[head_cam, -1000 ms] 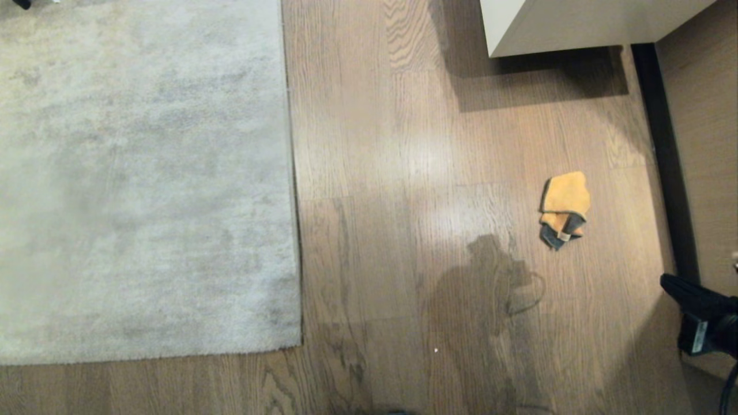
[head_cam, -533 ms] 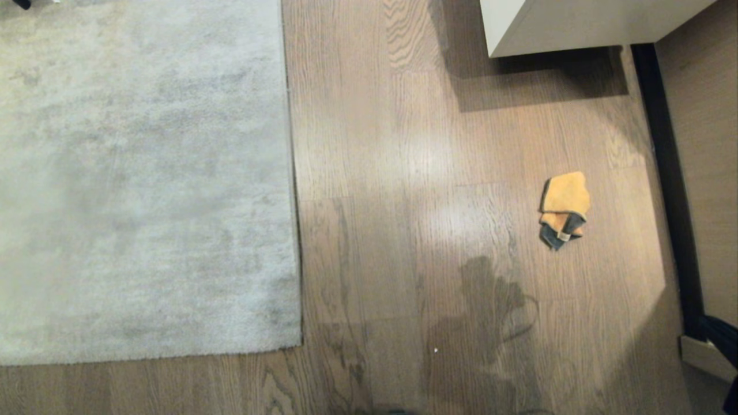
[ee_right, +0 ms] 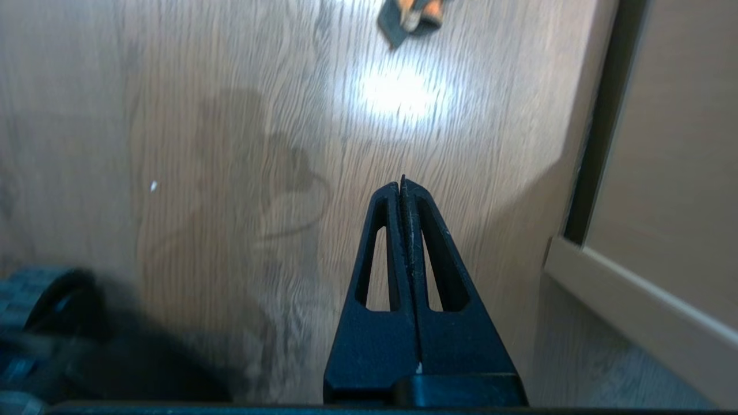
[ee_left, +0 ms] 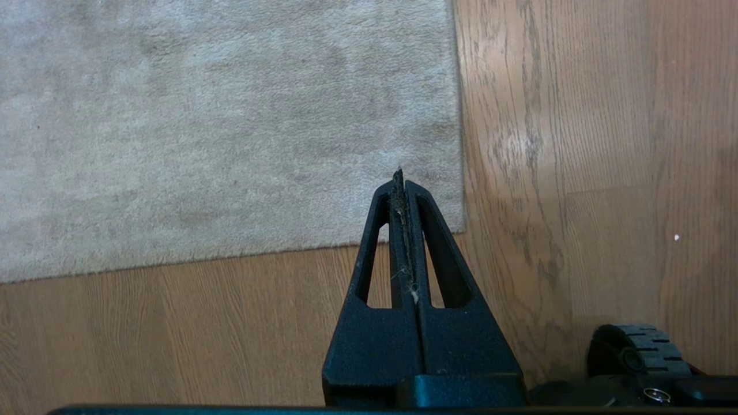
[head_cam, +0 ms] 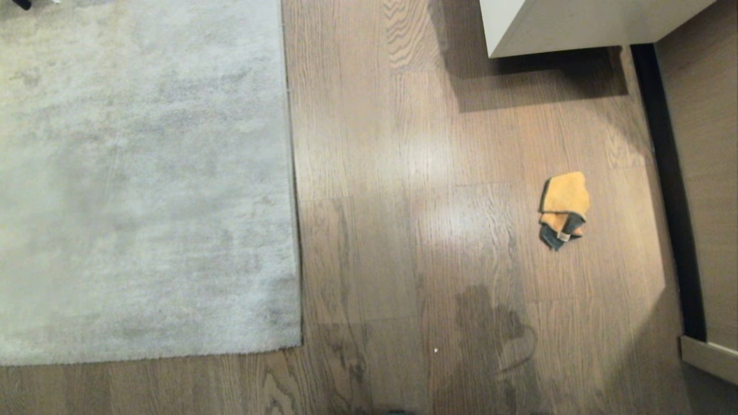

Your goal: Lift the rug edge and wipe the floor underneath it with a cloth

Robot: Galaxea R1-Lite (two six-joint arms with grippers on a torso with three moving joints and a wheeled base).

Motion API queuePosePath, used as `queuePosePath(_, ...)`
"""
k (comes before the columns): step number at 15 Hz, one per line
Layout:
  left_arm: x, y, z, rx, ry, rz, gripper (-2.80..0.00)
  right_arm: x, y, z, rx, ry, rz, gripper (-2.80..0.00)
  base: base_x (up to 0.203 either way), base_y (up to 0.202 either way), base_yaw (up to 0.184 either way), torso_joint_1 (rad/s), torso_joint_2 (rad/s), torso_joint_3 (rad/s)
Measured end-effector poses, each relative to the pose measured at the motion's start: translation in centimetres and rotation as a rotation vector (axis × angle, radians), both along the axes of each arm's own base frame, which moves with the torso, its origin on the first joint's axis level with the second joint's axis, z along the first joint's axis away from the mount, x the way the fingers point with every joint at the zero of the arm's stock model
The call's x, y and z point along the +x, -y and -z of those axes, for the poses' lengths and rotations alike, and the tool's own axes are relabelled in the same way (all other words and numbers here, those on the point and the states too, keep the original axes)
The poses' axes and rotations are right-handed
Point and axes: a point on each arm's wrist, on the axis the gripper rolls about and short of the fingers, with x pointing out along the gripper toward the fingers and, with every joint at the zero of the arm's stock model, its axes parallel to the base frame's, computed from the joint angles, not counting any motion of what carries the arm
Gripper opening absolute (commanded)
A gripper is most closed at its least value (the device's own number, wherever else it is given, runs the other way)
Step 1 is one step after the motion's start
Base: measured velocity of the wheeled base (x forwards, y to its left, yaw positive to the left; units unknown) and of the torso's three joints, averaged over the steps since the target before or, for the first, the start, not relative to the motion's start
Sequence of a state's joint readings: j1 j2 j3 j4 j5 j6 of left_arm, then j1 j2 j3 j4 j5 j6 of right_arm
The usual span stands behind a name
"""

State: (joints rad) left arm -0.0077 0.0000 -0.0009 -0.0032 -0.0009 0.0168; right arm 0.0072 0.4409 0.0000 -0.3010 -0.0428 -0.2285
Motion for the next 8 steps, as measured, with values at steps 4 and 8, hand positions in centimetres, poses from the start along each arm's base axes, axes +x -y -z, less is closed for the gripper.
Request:
queuePosePath(4,0.0,0.0,0.0,0.000,-0.001,0.000,-2.80,-2.1,0.0,1.8,0.005,-0.012,-0.033,-2.80,0.000,0.000,0.000,0.000,0.00,0.000)
queuePosePath(8,0.0,0.0,0.0,0.000,0.000,0.000,-2.80,-3.5,-0.2,2.7,0.018,0.067,-0.102,-2.80,0.000,0.000,0.000,0.000,0.00,0.000)
